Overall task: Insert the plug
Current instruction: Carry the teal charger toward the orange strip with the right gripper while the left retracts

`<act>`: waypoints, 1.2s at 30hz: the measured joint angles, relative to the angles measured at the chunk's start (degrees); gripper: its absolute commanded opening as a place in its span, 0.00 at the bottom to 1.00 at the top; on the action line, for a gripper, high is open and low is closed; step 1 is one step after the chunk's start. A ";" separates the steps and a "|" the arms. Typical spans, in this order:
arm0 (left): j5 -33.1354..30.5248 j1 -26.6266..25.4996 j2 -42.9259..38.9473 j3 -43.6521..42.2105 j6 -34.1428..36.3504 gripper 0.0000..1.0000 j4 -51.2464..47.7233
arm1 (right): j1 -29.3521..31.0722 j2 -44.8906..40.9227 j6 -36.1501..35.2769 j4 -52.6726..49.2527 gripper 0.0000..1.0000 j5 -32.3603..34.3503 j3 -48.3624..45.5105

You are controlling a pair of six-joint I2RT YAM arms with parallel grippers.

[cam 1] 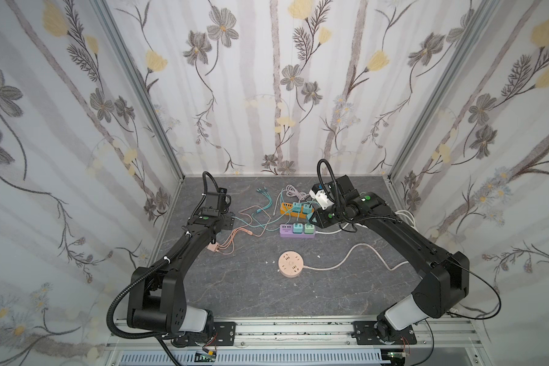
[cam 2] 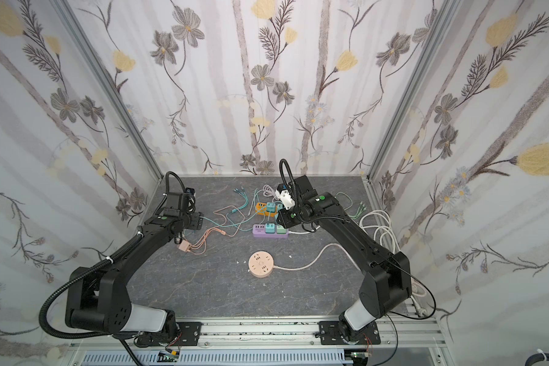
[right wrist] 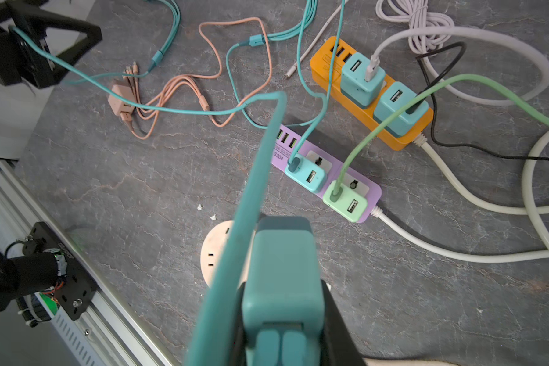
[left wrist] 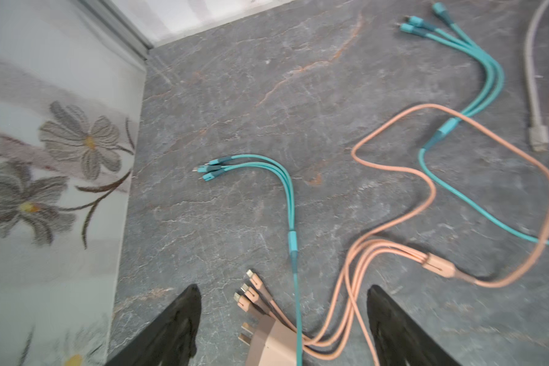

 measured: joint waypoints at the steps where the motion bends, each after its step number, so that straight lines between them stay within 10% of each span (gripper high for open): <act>1: 3.89 -0.02 -1.46 -0.39 0.52 0.86 -0.52 | -0.17 0.09 0.98 0.50 0.00 -0.48 0.17; 7: 23.10 0.74 -7.41 -1.09 3.82 0.89 -2.08 | -1.70 0.96 6.49 3.58 0.00 -1.07 1.11; 18: 10.32 -5.51 4.70 2.51 10.49 0.91 -11.82 | -2.45 -1.20 10.34 14.99 0.00 -8.41 3.91; 36: 32.74 -1.18 -5.95 -5.25 16.37 0.96 -1.99 | -8.57 3.72 17.75 24.74 0.00 -6.60 13.25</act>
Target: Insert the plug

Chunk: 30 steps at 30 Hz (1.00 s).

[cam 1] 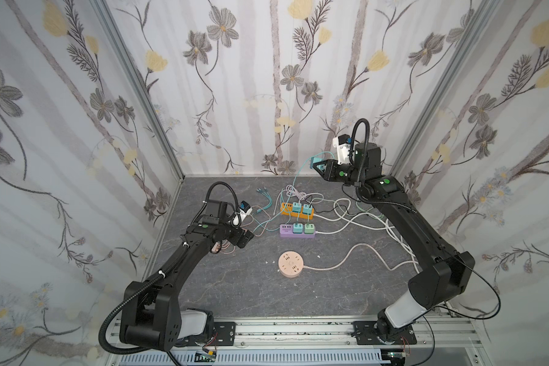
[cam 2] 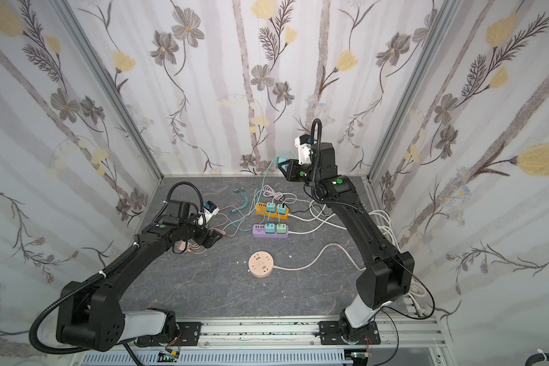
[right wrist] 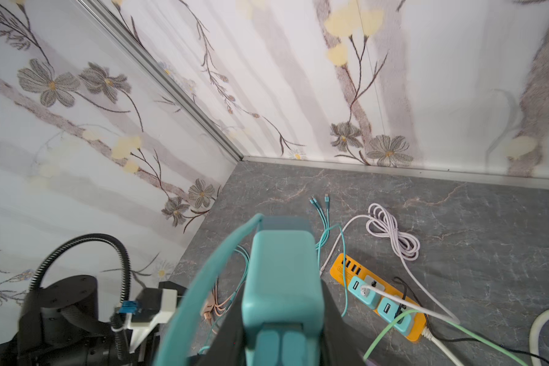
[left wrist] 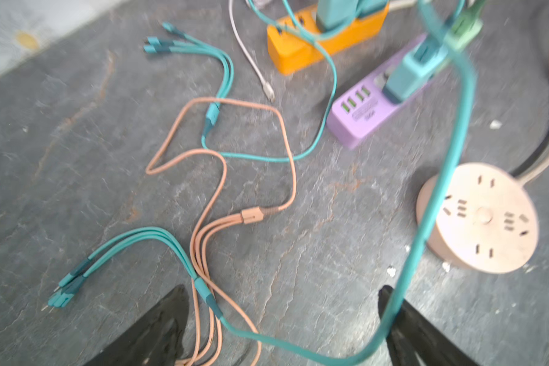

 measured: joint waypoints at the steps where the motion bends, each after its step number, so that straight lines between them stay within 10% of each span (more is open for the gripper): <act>1: 1.03 0.59 -1.14 -0.98 -1.07 0.97 2.86 | 0.59 0.63 -0.07 -1.01 0.00 0.00 -0.04; 9: -18.08 2.82 -0.17 0.48 -17.03 0.99 13.07 | 4.04 2.49 -2.89 -5.51 0.00 -0.37 -0.66; 18: -29.46 -6.67 -12.04 -5.46 -26.75 0.96 15.76 | 5.40 3.45 -4.57 -8.76 0.00 -0.20 -1.14; 30: -27.69 -12.98 -14.53 -10.45 -30.64 0.89 10.64 | 8.44 5.35 -17.64 -19.78 0.00 -1.57 0.42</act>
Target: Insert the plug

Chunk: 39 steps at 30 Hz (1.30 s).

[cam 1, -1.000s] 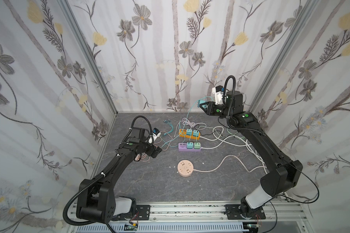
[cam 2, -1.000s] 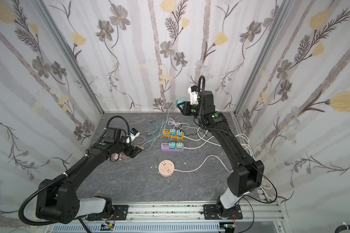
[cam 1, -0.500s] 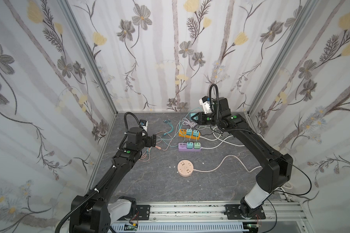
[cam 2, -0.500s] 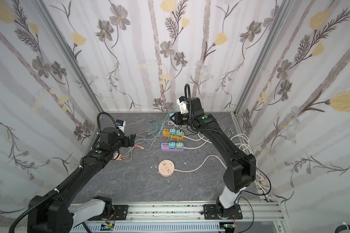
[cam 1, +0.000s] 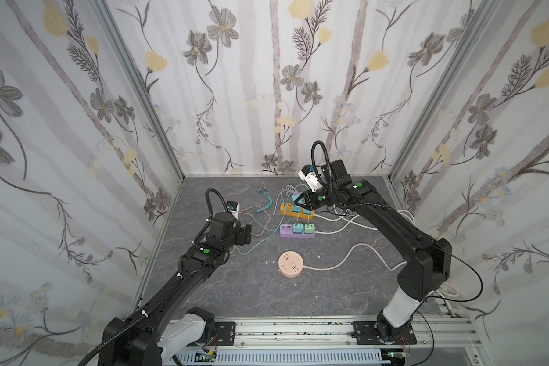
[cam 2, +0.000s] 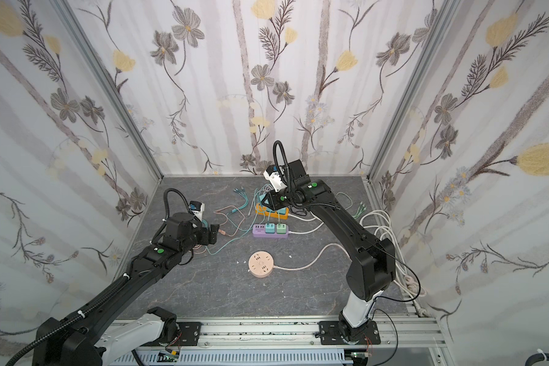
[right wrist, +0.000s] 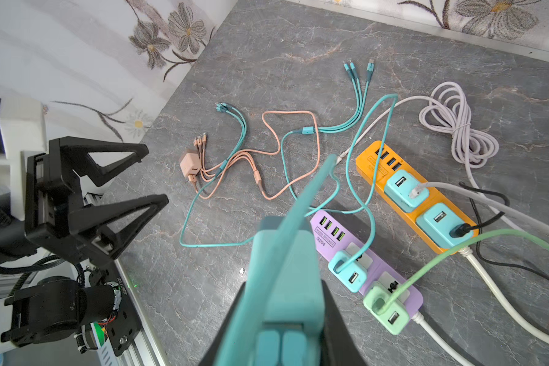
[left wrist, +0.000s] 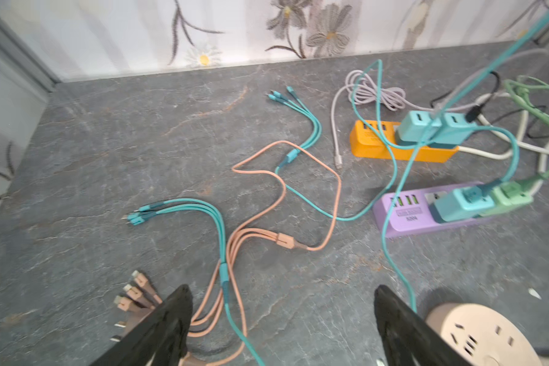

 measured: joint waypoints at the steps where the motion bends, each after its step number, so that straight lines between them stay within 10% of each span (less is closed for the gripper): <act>1: 0.31 -1.70 -0.76 -0.68 0.52 0.87 0.07 | -0.07 0.00 -0.46 -0.61 0.00 0.24 0.20; 8: 7.43 -13.00 -5.40 -6.01 2.27 0.68 1.38 | -0.02 0.00 -1.25 -0.57 0.00 1.57 1.01; 17: 13.40 -17.00 10.03 -6.12 1.99 0.49 4.55 | -0.02 0.00 -1.38 -0.37 0.00 2.08 2.56; 26: 3.58 0.90 25.49 -1.84 -1.97 0.52 14.08 | 0.20 -0.20 -2.14 -3.06 0.00 2.27 2.56; 39: -2.67 4.66 46.82 23.54 -3.82 0.53 9.66 | 0.52 -2.60 -2.47 -4.02 0.00 3.39 -1.20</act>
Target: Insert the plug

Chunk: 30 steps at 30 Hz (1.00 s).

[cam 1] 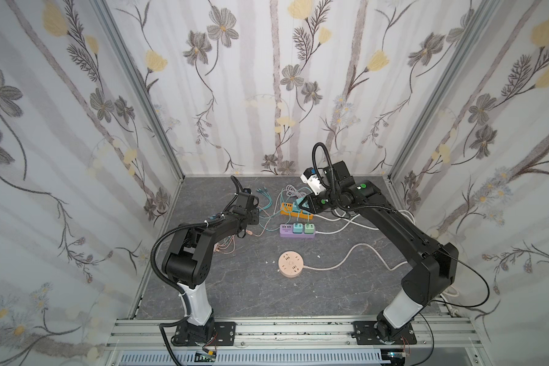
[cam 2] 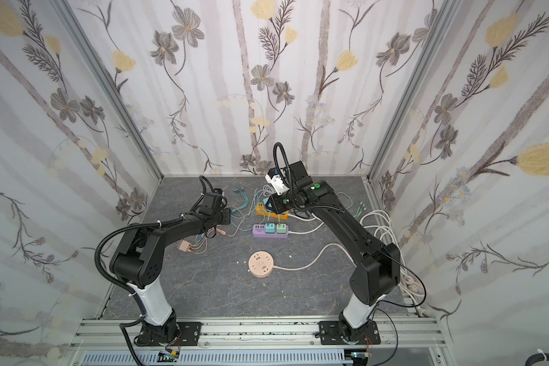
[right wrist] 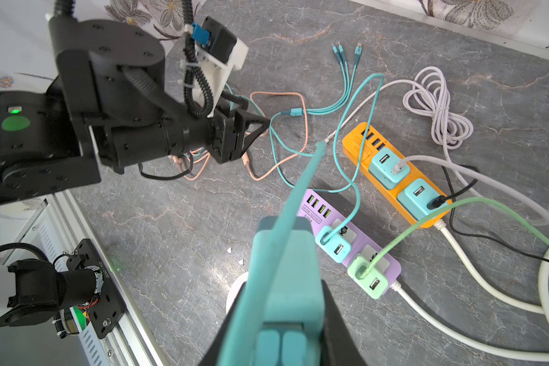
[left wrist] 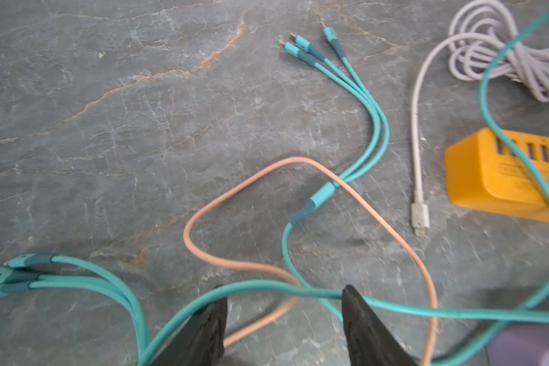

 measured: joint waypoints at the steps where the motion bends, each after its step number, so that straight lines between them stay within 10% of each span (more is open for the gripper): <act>1: -0.48 0.15 1.07 1.14 -0.28 0.51 -0.92 | 0.00 -0.07 0.00 0.00 0.00 0.02 -0.22; 18: -0.04 -0.90 -2.27 -8.57 -11.87 0.41 -4.13 | -0.07 -0.31 -0.02 0.92 0.00 0.20 -1.44; 30: 4.07 -16.72 -23.82 -24.70 -23.74 0.44 -23.63 | -0.22 1.92 -0.02 1.66 0.00 0.20 0.02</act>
